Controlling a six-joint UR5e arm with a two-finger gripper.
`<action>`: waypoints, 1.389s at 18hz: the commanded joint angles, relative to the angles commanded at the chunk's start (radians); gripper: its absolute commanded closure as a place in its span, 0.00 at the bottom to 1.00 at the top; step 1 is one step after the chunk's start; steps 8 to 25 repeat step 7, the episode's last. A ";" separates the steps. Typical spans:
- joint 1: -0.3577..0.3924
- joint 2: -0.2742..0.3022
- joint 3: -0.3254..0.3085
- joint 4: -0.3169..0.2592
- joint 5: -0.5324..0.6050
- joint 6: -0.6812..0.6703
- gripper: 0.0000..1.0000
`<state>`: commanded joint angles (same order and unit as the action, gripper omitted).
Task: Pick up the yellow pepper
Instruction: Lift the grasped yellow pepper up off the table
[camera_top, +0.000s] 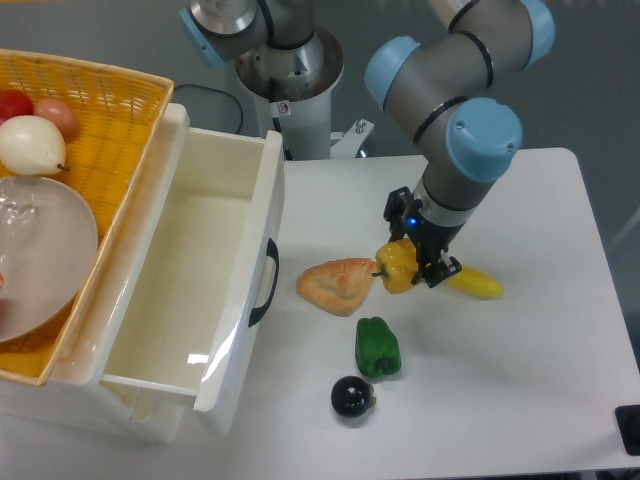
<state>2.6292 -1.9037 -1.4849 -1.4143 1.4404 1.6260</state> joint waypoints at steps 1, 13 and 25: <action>0.000 0.000 -0.002 0.000 0.002 0.002 0.94; 0.002 0.003 -0.012 0.000 0.002 0.009 0.93; 0.002 0.003 -0.012 0.000 0.002 0.009 0.93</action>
